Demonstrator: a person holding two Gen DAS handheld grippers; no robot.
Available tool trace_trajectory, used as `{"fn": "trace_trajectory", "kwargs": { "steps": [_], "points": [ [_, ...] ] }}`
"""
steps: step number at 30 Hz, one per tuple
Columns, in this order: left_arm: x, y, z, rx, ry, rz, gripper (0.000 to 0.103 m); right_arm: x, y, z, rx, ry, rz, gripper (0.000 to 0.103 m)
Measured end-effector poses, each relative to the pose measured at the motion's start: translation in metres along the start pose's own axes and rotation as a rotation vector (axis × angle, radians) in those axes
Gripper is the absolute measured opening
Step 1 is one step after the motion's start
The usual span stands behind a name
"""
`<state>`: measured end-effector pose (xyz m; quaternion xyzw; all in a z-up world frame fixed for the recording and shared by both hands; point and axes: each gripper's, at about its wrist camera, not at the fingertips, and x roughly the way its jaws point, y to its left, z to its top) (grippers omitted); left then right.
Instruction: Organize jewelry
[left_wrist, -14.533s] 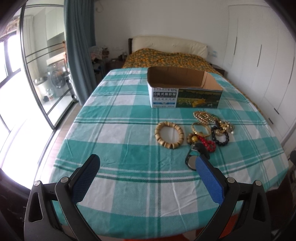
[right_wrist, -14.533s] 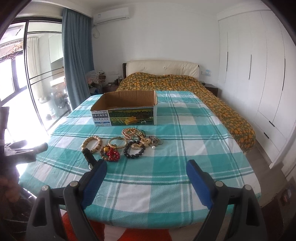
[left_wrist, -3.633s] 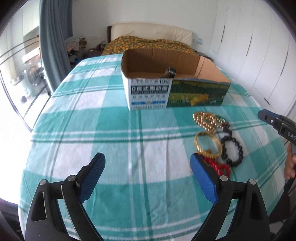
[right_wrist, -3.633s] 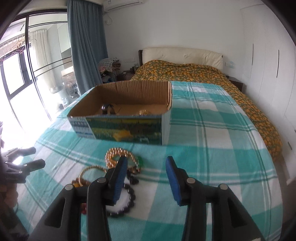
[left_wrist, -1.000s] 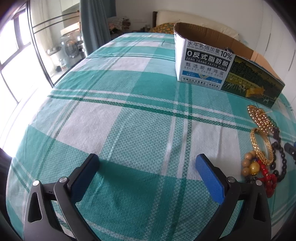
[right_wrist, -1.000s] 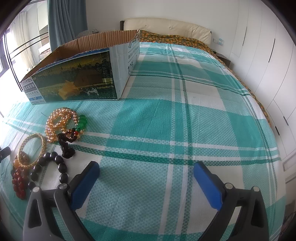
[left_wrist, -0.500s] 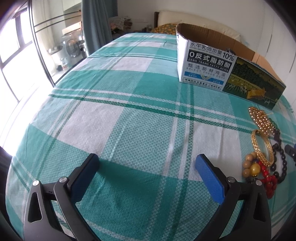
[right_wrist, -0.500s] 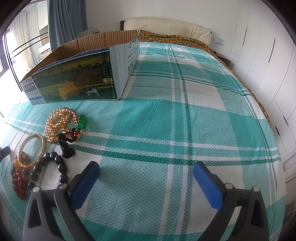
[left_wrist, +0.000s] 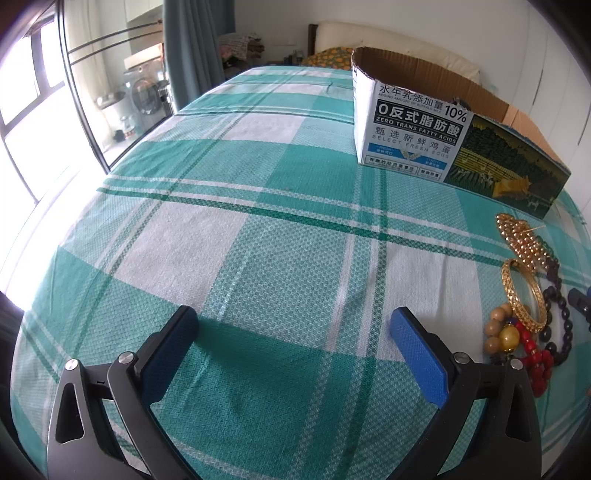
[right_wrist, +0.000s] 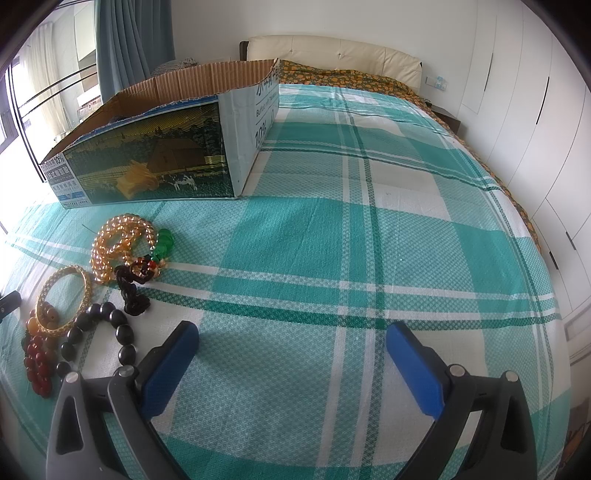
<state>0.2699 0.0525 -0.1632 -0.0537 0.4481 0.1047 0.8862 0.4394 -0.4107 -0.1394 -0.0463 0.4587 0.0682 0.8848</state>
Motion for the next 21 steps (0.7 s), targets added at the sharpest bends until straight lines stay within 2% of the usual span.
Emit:
{"fn": "trace_trajectory", "kwargs": {
  "steps": [6,9,10,12,14,17,21],
  "points": [
    [0.000,0.000,0.000,0.002,0.001,-0.001,0.103,0.000,0.000,0.000,0.000,0.000,0.000,0.103],
    [0.000,0.000,0.002,0.027,0.005,-0.028,0.103,0.001,0.001,0.002,0.018,0.001,-0.013,0.103],
    [-0.002,0.000,0.002,0.043,0.005,-0.063,0.103,0.001,0.001,0.002,0.028,0.003,-0.017,0.103],
    [-0.011,0.001,-0.002,0.072,-0.009,-0.193,0.102,-0.007,-0.001,-0.002,0.060,0.000,-0.030,0.102],
    [-0.029,0.000,-0.009,0.097,-0.048,-0.302,0.102,-0.035,-0.001,-0.009,0.088,-0.068,-0.021,0.102],
    [-0.051,-0.009,-0.020,0.150,-0.119,-0.338,0.102,-0.075,0.011,-0.023,0.045,-0.149,-0.020,0.102],
    [-0.056,-0.030,-0.025,0.202,-0.102,-0.385,0.102,-0.101,0.034,-0.035,-0.001,-0.177,0.036,0.102]
  ]
}}
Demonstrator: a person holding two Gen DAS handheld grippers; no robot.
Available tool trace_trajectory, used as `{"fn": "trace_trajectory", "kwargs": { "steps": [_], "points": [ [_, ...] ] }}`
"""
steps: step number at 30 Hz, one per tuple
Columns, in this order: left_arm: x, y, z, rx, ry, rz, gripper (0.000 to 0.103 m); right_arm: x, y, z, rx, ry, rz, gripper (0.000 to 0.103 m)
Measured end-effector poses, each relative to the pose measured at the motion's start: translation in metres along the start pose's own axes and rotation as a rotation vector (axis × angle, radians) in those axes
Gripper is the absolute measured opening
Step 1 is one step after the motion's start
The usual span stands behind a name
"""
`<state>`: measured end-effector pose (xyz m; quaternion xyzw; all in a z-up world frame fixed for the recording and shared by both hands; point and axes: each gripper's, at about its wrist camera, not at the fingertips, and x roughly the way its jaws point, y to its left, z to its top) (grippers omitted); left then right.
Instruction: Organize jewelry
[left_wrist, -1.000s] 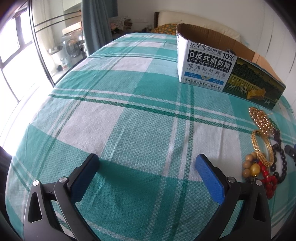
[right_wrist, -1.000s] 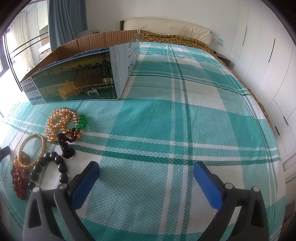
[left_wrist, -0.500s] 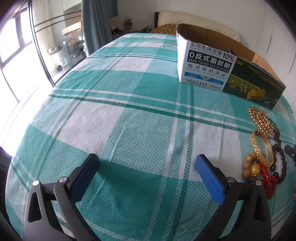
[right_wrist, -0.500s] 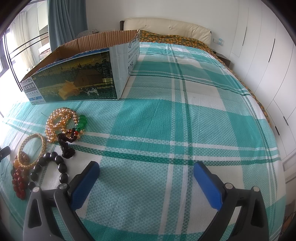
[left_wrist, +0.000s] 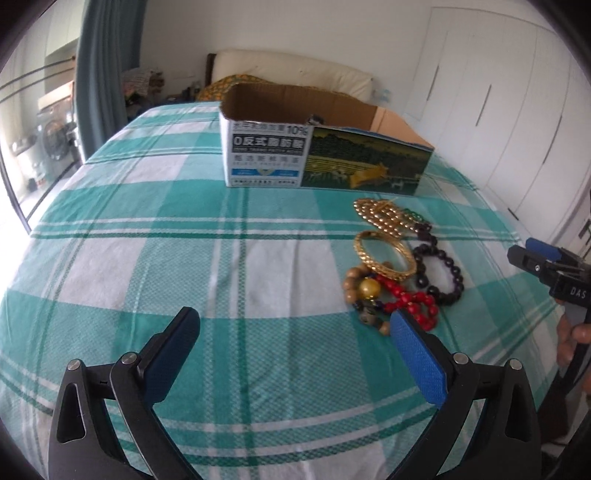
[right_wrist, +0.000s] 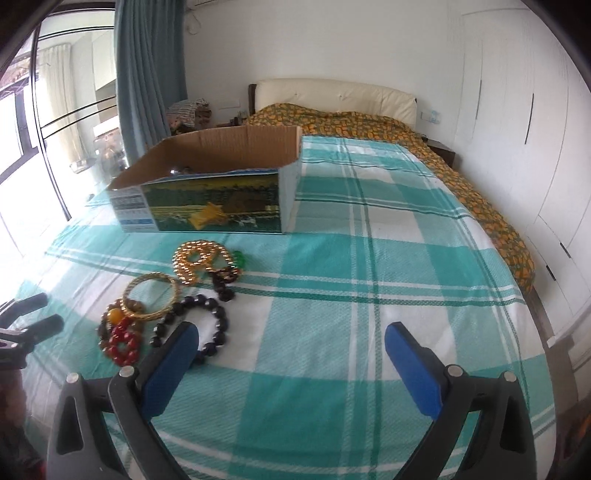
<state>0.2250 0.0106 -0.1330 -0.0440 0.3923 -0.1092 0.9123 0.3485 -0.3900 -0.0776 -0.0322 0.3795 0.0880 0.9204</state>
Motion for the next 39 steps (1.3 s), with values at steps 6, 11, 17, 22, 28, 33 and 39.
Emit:
{"fn": "trace_trajectory", "kwargs": {
  "steps": [6,11,17,22,28,33,39],
  "points": [
    [0.001,-0.017,0.018,0.042,-0.014,-0.028,0.102,0.010,0.023,-0.002,-0.072,0.039,0.047,0.098],
    [0.027,-0.021,0.037,0.042,0.071,-0.133,0.102,0.030,0.030,0.000,-0.082,0.078,0.087,0.070],
    [0.066,-0.039,0.055,0.116,0.162,-0.119,0.102,0.054,0.034,0.000,-0.083,0.131,0.103,0.054],
    [0.090,-0.047,0.059,0.154,0.240,-0.085,0.086,0.066,0.038,0.000,-0.090,0.154,0.101,0.054],
    [0.092,-0.062,0.056,0.216,0.234,-0.039,0.063,0.069,0.051,-0.002,-0.150,0.150,0.095,0.037],
    [0.092,-0.070,0.056,0.218,0.230,-0.049,0.012,0.065,0.056,-0.005,-0.155,0.146,0.095,0.016],
    [0.082,-0.056,0.056,0.097,0.207,-0.093,0.006,0.056,0.041,-0.003,-0.065,0.156,0.119,0.012]
  ]
}}
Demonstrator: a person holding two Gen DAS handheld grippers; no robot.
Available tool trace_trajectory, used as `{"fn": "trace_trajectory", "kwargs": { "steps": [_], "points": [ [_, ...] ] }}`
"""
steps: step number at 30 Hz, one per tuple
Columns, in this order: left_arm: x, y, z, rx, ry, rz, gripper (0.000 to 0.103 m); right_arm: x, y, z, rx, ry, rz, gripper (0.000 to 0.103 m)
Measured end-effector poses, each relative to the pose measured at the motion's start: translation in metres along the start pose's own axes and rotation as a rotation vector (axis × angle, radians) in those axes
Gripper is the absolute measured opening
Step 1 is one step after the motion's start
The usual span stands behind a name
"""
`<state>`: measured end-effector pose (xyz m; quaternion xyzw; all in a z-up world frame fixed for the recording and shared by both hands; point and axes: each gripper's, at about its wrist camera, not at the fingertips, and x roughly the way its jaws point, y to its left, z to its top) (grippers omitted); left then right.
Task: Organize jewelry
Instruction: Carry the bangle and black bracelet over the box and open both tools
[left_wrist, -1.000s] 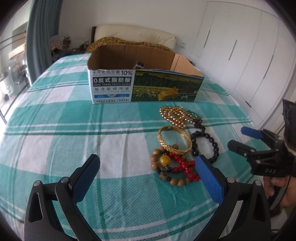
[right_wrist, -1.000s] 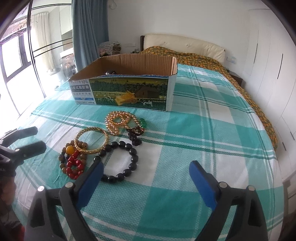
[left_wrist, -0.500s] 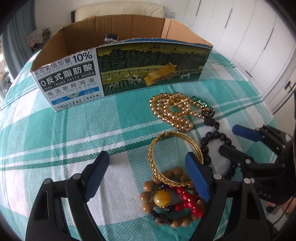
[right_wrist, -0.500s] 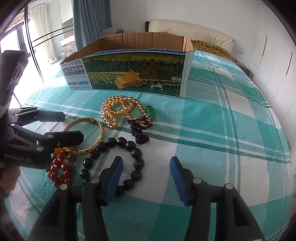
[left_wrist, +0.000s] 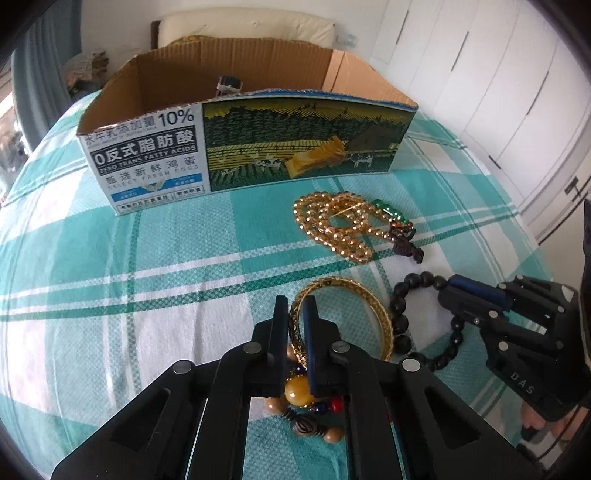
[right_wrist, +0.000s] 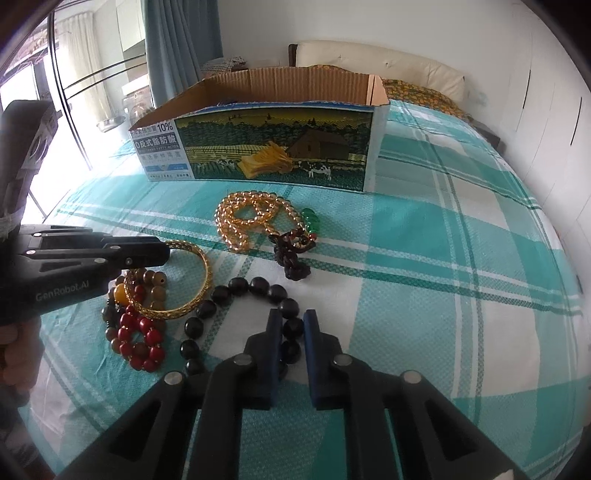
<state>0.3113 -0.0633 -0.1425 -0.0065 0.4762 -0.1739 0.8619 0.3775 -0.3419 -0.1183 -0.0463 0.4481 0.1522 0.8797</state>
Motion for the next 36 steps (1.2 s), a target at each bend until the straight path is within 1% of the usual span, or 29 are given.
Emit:
{"fn": "trace_trajectory", "kwargs": {
  "steps": [4,9,16,22,29,36],
  "points": [
    [-0.025,0.002,0.000,-0.037,-0.052,-0.028,0.006,-0.024,-0.005,0.004,0.034,-0.037,0.027,0.012],
    [-0.056,0.003,0.004,-0.060,-0.095,-0.041,0.006,-0.052,-0.008,0.017,0.034,-0.072,0.045,0.012],
    [-0.104,0.015,0.010,-0.062,-0.144,-0.040,0.006,-0.089,-0.007,0.041,0.014,-0.110,0.056,0.012],
    [-0.136,0.023,0.026,-0.067,-0.174,-0.033,0.006,-0.114,-0.006,0.066,-0.005,-0.134,0.078,0.012],
    [-0.154,0.033,0.053,-0.057,-0.212,0.015,0.006,-0.137,0.007,0.104,-0.063,-0.175,0.072,0.012],
    [-0.157,0.045,0.093,-0.074,-0.241,0.029,0.006,-0.137,0.017,0.150,-0.090,-0.212,0.070,0.012]
  ]
}}
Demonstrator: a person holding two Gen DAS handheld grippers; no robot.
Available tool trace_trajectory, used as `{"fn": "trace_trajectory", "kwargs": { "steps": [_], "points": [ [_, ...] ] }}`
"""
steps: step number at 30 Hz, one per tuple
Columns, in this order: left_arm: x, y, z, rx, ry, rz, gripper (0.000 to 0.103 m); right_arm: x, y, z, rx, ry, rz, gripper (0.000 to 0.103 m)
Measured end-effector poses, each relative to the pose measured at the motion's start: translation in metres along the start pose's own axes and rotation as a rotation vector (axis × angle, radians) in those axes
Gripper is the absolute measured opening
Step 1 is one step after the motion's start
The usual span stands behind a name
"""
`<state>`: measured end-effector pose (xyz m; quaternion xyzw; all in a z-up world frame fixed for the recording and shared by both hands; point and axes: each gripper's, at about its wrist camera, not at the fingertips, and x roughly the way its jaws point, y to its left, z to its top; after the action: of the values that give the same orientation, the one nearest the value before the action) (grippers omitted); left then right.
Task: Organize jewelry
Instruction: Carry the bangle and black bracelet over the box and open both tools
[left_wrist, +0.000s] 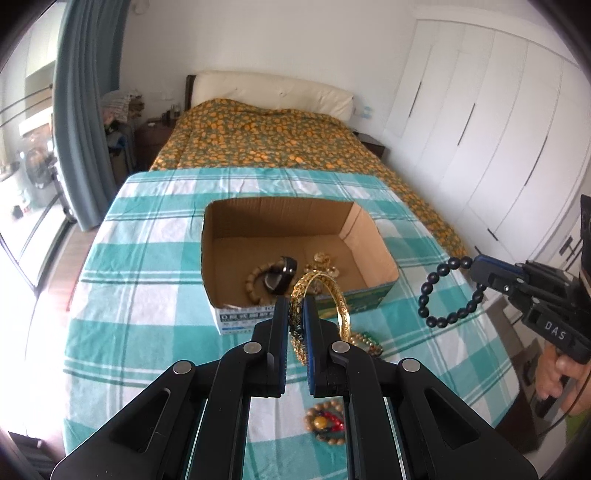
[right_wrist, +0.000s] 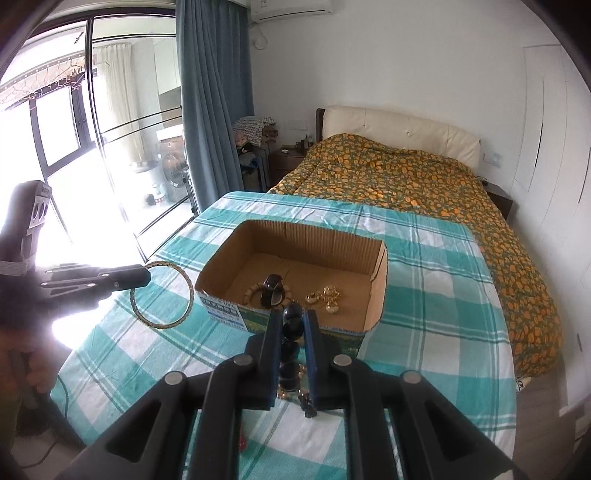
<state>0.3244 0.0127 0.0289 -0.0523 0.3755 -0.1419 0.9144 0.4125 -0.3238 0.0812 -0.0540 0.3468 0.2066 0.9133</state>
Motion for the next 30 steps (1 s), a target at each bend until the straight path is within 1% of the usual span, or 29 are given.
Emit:
{"fn": "trace_trajectory", "kwargs": {
  "steps": [5,8,13,17,23,30],
  "points": [
    [0.021,0.007,0.030,-0.024,-0.010,0.012,0.006,0.023,-0.002,0.031,-0.009,0.001,-0.007,0.012],
    [0.038,0.012,0.048,-0.041,-0.019,0.018,0.006,0.041,-0.007,0.048,0.007,0.006,0.006,0.012],
    [0.076,0.019,0.066,-0.051,0.009,0.042,0.006,0.085,-0.018,0.070,0.056,0.035,0.039,0.012],
    [0.110,0.026,0.071,-0.047,0.048,0.072,0.006,0.126,-0.023,0.079,0.082,0.079,0.062,0.012],
    [0.158,0.038,0.065,-0.039,0.120,0.103,0.006,0.182,-0.024,0.080,0.082,0.139,0.077,0.012],
    [0.187,0.042,0.059,-0.021,0.146,0.132,0.009,0.223,-0.025,0.072,0.072,0.172,0.064,0.012]
  ]
}}
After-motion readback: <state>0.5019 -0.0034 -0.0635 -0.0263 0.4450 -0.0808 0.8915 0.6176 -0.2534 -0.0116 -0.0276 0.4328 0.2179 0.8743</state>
